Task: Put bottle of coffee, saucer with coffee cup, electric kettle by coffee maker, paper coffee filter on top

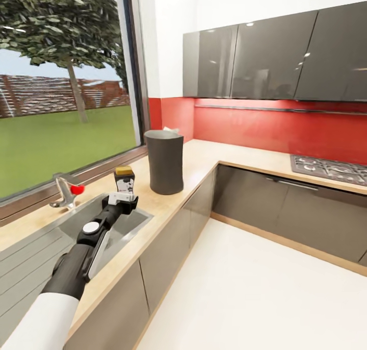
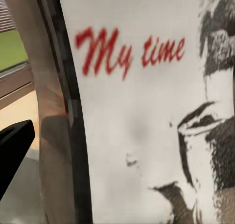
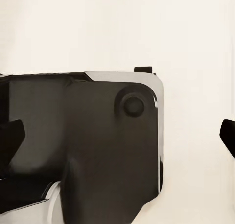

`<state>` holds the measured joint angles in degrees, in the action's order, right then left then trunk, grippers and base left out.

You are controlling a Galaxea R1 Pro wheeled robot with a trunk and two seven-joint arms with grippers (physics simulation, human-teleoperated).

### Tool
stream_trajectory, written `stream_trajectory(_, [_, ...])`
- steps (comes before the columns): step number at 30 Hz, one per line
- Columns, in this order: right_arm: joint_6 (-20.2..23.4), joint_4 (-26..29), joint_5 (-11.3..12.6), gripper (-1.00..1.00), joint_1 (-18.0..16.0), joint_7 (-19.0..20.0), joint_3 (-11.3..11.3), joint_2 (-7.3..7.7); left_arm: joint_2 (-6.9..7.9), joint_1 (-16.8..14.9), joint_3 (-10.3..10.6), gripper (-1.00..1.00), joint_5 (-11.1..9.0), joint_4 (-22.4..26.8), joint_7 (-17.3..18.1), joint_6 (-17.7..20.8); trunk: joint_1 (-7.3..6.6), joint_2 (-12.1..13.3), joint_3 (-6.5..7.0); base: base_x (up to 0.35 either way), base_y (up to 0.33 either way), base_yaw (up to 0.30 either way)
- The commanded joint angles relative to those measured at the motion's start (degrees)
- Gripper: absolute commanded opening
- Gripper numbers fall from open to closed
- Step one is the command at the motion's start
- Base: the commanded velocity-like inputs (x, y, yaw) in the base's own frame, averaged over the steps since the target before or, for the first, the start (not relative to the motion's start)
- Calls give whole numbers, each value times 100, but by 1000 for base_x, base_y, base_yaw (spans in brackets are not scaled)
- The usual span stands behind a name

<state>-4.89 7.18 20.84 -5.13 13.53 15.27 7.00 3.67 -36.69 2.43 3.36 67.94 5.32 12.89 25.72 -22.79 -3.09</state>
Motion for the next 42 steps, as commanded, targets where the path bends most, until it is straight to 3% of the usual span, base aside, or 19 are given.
stream_trajectory(1, [-20,-6,60,100,-6,18,47,3,2,9,3,-100,38,10,13,28,6,-13,-13,288,-111,0])
stream_trajectory(10, [-20,1,61,100,-6,18,47,3,17,85,-5,-100,50,-13,5,19,6,-13,-13,277,-25,0])
stream_trajectory(13, [-20,-2,61,100,-6,18,47,3,22,189,-146,-100,49,-99,6,-39,6,-13,-13,143,-1,30])
stream_trajectory(15, [-20,-3,61,100,-6,18,47,3,18,271,-320,-100,42,-210,9,-272,6,-13,-13,46,0,161])
stream_trajectory(18, [-20,1,61,100,-6,18,47,-1,1,414,-544,-100,33,-512,6,-934,6,-13,-13,16,0,236])
stream_trajectory(23, [-20,1,61,100,-6,18,47,1,-15,479,-639,-100,27,-907,-14,-1556,6,-13,-13,4,0,175])
stream_trajectory(31, [-20,2,53,100,-6,18,47,3,-24,495,-656,-100,25,-998,-22,-1655,6,-13,-13,26,0,18])
stream_trajectory(42, [-20,3,52,100,-6,18,47,3,-24,496,-656,-100,25,-1125,-22,-1664,6,-13,-13,286,-65,0])
